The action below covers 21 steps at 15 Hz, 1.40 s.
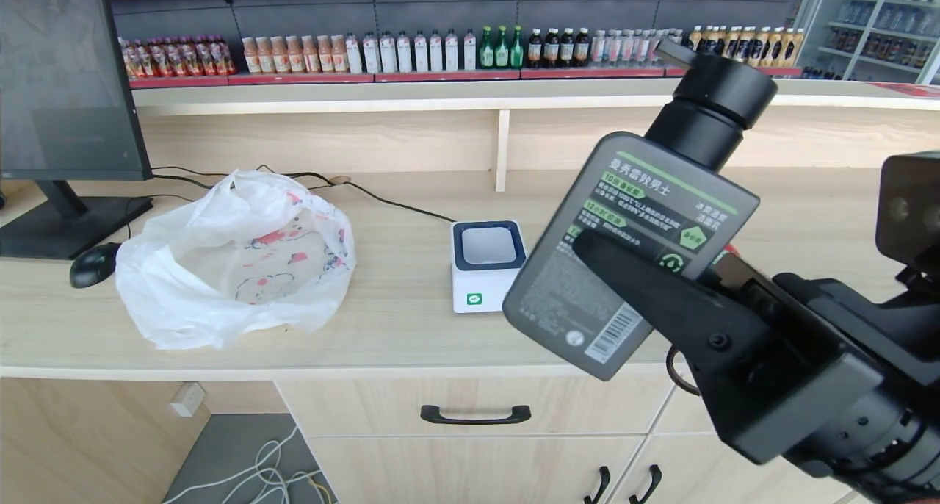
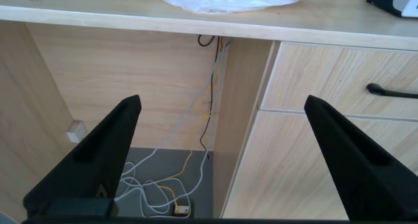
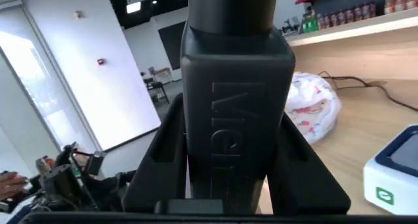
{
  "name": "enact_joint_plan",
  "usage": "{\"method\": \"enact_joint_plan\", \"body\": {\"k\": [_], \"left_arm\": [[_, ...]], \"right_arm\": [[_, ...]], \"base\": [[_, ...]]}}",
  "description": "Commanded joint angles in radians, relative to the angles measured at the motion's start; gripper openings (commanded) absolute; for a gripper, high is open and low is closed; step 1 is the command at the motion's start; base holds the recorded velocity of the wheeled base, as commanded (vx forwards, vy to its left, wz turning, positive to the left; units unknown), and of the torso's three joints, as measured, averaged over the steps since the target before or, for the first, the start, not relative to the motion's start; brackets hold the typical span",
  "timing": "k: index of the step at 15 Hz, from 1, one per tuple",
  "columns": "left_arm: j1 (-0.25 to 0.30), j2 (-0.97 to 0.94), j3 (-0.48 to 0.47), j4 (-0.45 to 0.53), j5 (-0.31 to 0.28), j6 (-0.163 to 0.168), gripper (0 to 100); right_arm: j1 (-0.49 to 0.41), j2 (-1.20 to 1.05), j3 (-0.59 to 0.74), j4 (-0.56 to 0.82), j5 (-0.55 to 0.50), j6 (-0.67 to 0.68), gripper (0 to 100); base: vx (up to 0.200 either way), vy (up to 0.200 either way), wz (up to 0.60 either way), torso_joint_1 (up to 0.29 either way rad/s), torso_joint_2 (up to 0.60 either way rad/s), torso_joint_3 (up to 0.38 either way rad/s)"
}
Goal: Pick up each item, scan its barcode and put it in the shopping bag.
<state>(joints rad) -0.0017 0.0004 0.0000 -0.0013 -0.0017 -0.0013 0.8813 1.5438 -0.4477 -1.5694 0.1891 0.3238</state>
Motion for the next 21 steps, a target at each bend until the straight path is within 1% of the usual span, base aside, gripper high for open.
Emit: {"method": "enact_joint_plan", "body": {"k": [1, 2, 3, 4, 6, 7, 9, 12, 14, 15, 16, 18, 20, 21], "left_arm": [[0.000, 0.000, 0.000, 0.000, 0.000, 0.000, 100], [0.000, 0.000, 0.000, 0.000, 0.000, 0.000, 100], [0.000, 0.000, 0.000, 0.000, 0.000, 0.000, 100], [0.000, 0.000, 0.000, 0.000, 0.000, 0.000, 100], [0.000, 0.000, 0.000, 0.000, 0.000, 0.000, 100], [0.000, 0.000, 0.000, 0.000, 0.000, 0.000, 100], [0.000, 0.000, 0.000, 0.000, 0.000, 0.000, 100], [0.000, 0.000, 0.000, 0.000, 0.000, 0.000, 100], [0.000, 0.000, 0.000, 0.000, 0.000, 0.000, 100], [0.000, 0.000, 0.000, 0.001, 0.000, 0.007, 100], [0.000, 0.000, 0.000, 0.001, 0.000, 0.006, 100], [0.000, 0.000, 0.000, 0.001, 0.000, 0.003, 100], [0.000, 0.000, 0.000, 0.001, 0.000, 0.001, 100], [0.000, 0.000, 0.000, 0.001, 0.000, 0.001, 100]], "right_arm": [[-0.073, -0.001, -0.003, -0.001, 0.000, -0.057, 0], [-0.085, -0.001, -0.002, -0.001, 0.000, -0.081, 0], [-0.123, -0.002, 0.006, -0.001, 0.000, -0.154, 0], [-0.142, -0.005, 0.014, -0.001, -0.010, -0.206, 0], [-0.171, -0.013, 0.052, -0.001, -0.097, -0.289, 0], [-0.179, -0.014, 0.121, -0.001, -0.166, -0.333, 0], [-0.196, -0.036, 0.178, -0.001, -0.206, -0.393, 0], [-0.306, -0.034, 0.158, -0.001, -0.278, -0.408, 0], [-0.351, -0.037, 0.164, -0.001, -0.280, -0.405, 0], [-0.397, -0.042, 0.161, -0.001, -0.280, -0.390, 0], [-0.424, -0.041, 0.170, -0.001, -0.280, -0.364, 0], [-0.493, -0.034, 0.170, -0.001, -0.280, -0.356, 0], [-0.539, -0.034, 0.167, -0.001, -0.281, -0.355, 0], [-0.547, -0.037, 0.161, -0.001, -0.281, -0.355, 0]], "base": [[0.000, 0.000, 0.00, 0.000, 0.00, 0.000], [0.000, 0.000, 0.00, 0.000, 0.00, 0.000], [0.000, 0.000, 0.00, 0.000, 0.00, 0.000], [0.000, 0.000, 0.00, 0.000, 0.00, 0.000], [0.000, 0.000, 0.00, 0.000, 0.00, 0.000], [0.000, 0.000, 0.00, 0.000, 0.00, 0.000], [0.000, 0.000, 0.00, 0.000, 0.00, 0.000], [0.000, 0.000, 0.00, 0.000, 0.00, 0.000], [0.000, 0.000, 0.00, 0.000, 0.00, 0.000], [0.000, 0.000, 0.00, 0.000, 0.00, 0.000], [0.000, 0.000, 0.00, 0.000, 0.00, 0.000], [0.000, 0.000, 0.00, 0.000, 0.00, 0.000], [0.000, 0.000, 0.00, 0.000, 0.00, 0.000], [0.000, 0.000, 0.00, 0.000, 0.00, 0.000]]}}
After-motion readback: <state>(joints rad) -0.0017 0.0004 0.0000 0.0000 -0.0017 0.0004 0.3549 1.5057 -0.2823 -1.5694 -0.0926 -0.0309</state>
